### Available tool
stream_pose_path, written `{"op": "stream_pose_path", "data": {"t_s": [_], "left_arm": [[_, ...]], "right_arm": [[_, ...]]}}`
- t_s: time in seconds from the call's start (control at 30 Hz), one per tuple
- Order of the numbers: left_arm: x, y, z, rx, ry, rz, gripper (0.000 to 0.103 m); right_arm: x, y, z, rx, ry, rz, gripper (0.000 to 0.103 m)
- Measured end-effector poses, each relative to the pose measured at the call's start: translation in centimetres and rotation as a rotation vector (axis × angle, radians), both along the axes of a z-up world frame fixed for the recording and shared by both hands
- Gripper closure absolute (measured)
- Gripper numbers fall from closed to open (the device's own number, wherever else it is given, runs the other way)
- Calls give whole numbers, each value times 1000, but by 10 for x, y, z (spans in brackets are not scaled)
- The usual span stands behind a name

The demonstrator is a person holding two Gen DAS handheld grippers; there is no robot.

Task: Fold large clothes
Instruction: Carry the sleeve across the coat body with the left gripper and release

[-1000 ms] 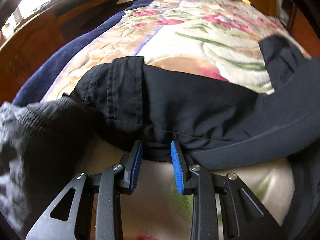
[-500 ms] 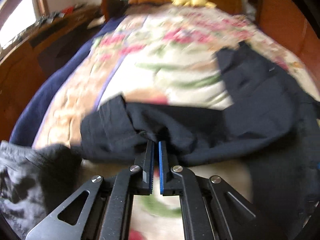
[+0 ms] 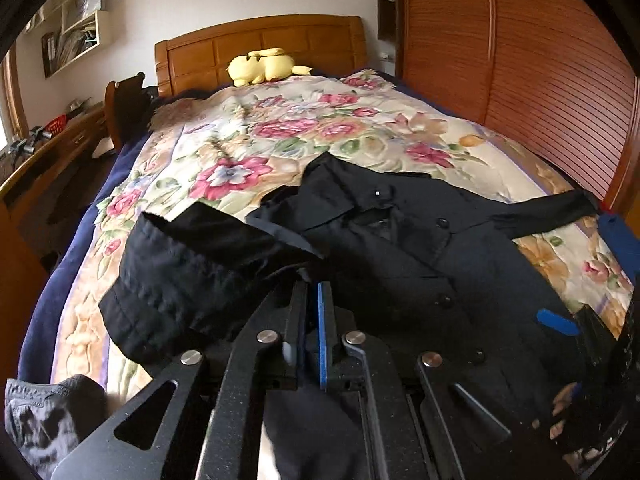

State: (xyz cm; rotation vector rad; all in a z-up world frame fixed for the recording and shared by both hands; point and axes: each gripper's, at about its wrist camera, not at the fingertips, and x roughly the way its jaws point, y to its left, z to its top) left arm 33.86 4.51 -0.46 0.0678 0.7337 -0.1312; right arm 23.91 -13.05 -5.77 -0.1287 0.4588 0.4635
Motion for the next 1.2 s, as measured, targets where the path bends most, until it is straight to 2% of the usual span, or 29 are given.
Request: {"op": "stream_pose_path", "data": {"t_s": [0.13, 0.23, 0.3, 0.4, 0.6, 0.8, 1.03, 1.13, 1.2], "left_arm": [[-15, -7, 1, -14, 12, -4, 95], [-32, -10, 2, -11, 13, -49, 86], [-45, -12, 4, -16, 4, -64, 73], [-68, -8, 4, -42, -12, -73, 70], [-102, 20, -12, -81, -29, -28, 68], [-140, 73, -39, -70, -42, 107, 68], [-170, 125, -60, -72, -48, 197, 68], [-178, 143, -60, -96, -62, 212, 68], [-185, 152, -62, -81, -73, 232, 68]], "right_arm": [[0, -13, 2, 22, 11, -25, 0], [1, -12, 2, 21, 9, -32, 0], [-1, -9, 0, 12, 11, -27, 0], [0, -3, -2, -11, 9, -21, 0], [-7, 12, -2, -34, 13, 35, 0], [-16, 39, 6, -69, 7, 115, 0], [-20, 107, 30, -112, 8, 259, 1], [-16, 144, 30, -143, 26, 320, 2], [-10, 167, 26, -165, 53, 354, 3]]}}
